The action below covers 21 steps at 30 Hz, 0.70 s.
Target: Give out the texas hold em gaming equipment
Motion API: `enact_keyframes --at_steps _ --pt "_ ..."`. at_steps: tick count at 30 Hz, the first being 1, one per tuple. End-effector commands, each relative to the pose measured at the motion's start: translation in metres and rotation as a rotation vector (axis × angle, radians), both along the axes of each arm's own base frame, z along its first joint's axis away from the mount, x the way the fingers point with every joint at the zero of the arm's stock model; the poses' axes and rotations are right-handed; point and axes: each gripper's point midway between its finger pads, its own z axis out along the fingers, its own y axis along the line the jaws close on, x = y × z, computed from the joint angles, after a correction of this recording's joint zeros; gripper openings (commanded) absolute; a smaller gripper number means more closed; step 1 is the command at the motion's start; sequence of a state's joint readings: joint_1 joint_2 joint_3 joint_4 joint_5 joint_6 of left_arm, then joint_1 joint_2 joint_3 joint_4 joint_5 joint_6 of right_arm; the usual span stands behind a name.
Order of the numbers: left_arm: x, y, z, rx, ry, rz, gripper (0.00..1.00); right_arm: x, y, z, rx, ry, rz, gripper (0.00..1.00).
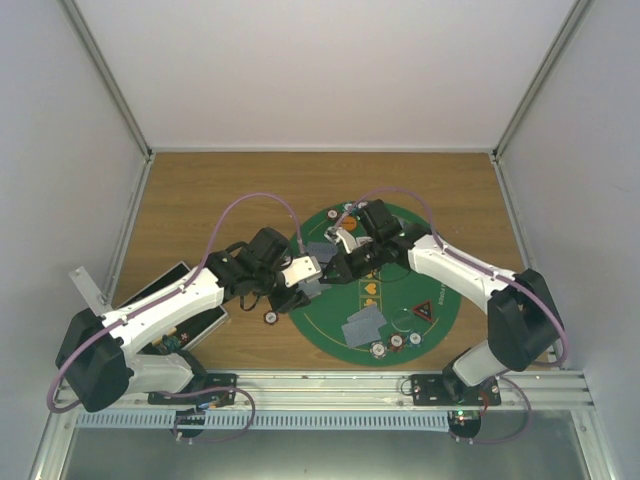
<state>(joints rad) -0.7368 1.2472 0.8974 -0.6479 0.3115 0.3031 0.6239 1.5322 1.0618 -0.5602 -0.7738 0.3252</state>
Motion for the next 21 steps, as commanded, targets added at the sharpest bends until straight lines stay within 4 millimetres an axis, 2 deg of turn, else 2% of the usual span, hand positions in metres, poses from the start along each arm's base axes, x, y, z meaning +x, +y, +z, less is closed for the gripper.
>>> enact_keyframes --at_steps 1,4,8,11,13,17,19,21 --pt "0.006 -0.007 0.013 -0.053 -0.044 -0.007 0.53 -0.001 -0.001 0.014 0.033 -0.022 0.007 0.09" --pt "0.006 -0.007 0.013 -0.051 -0.043 -0.006 0.53 0.0 -0.003 0.015 0.026 -0.031 -0.003 0.01" --pt "0.006 -0.006 0.012 -0.05 -0.044 -0.005 0.53 0.005 -0.008 0.016 0.01 -0.044 -0.028 0.01" --pt "0.006 -0.007 0.013 -0.051 -0.044 -0.005 0.53 0.021 -0.026 0.004 -0.073 -0.06 -0.101 0.01" --pt "0.006 -0.007 0.013 -0.05 -0.046 -0.007 0.53 0.037 -0.051 -0.011 -0.167 -0.062 -0.183 0.0" --pt "0.006 -0.006 0.014 -0.051 -0.05 -0.004 0.53 0.068 -0.121 -0.046 -0.365 -0.007 -0.38 0.01" --pt "0.006 -0.005 0.014 -0.05 -0.052 -0.001 0.53 0.081 -0.156 -0.055 -0.452 0.007 -0.478 0.01" --pt "0.007 -0.005 0.015 -0.048 -0.055 -0.001 0.53 0.09 -0.181 -0.055 -0.561 -0.02 -0.536 0.01"
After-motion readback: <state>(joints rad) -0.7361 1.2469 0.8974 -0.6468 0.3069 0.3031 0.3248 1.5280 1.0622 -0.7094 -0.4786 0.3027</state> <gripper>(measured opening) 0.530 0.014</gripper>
